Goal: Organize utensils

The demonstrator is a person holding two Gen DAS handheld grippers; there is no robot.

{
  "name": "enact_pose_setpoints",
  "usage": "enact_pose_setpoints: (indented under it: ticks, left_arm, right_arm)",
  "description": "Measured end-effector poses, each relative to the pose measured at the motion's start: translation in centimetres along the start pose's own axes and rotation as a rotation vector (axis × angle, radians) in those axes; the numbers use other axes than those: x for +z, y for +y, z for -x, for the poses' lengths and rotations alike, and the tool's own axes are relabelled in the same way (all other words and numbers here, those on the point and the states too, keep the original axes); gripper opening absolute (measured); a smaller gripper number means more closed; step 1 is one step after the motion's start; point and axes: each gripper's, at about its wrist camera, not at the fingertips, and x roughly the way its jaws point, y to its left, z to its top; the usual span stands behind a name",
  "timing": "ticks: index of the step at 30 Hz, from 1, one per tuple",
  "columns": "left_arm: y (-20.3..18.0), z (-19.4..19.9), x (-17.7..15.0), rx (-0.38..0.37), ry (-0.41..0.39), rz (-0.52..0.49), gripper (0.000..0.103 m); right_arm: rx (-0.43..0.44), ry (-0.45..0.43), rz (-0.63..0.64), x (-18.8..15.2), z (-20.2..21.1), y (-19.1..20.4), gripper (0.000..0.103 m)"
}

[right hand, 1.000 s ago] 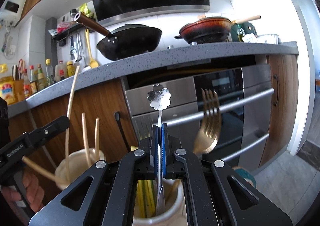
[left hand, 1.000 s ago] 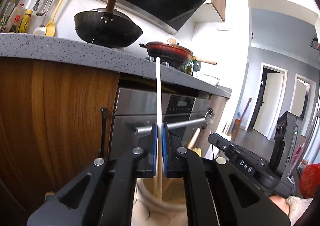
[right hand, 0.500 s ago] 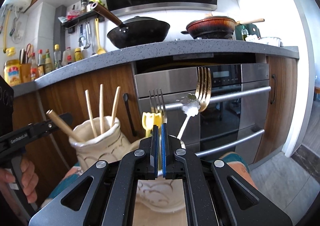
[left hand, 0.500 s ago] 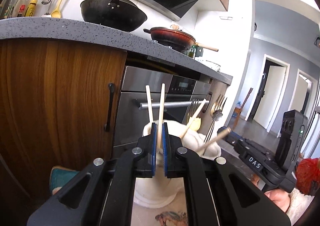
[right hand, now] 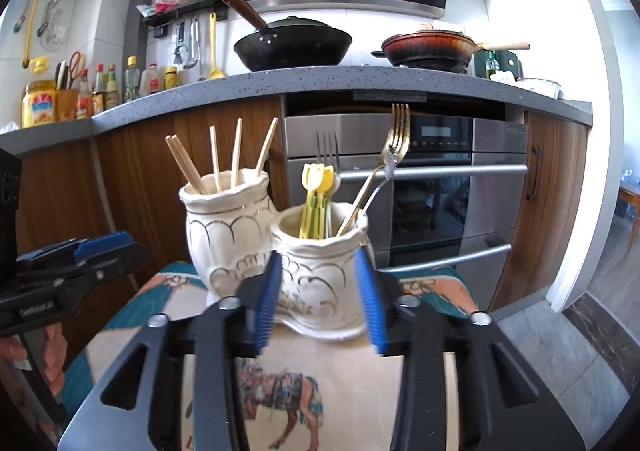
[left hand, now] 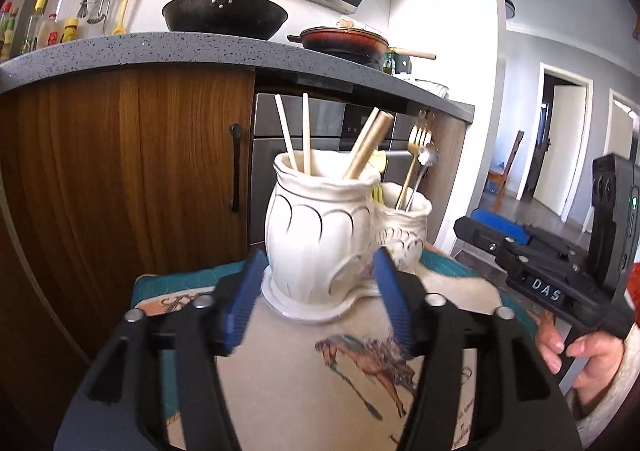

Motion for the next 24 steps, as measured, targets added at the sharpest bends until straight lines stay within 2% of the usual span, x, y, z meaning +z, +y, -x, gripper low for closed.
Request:
enact_pose_setpoints:
  ticks: [4,7,10,15,20,24]
  left_arm:
    - [-0.3,1.2,-0.6,0.018,-0.019,-0.009,0.081]
    - [-0.3,1.9,-1.1,0.049,-0.049,-0.006,0.093]
    - [-0.4,2.2,-1.8,0.093,-0.073,-0.014,0.097]
    - [-1.4,2.6,-2.5,0.148,-0.106,-0.059,0.097]
    - [-1.8,3.1,-2.4,0.166,-0.134,-0.075,0.097]
    - [-1.9,3.1,-2.5,0.164,-0.122,-0.065,0.097]
  right_arm:
    - [-0.02,-0.026,0.013,-0.4,1.2,-0.2,0.074]
    - [-0.044,-0.064,0.025,-0.4,2.1,-0.3,0.085]
    - [-0.063,-0.106,0.034,-0.5,2.7,-0.5,0.094]
    - [-0.081,-0.163,0.066,-0.7,3.2,-0.4,0.096]
    - [-0.059,-0.132,0.069,-1.3,2.4,-0.1,0.097]
    - [-0.055,-0.131,0.079,-1.4,2.5,0.2,0.098]
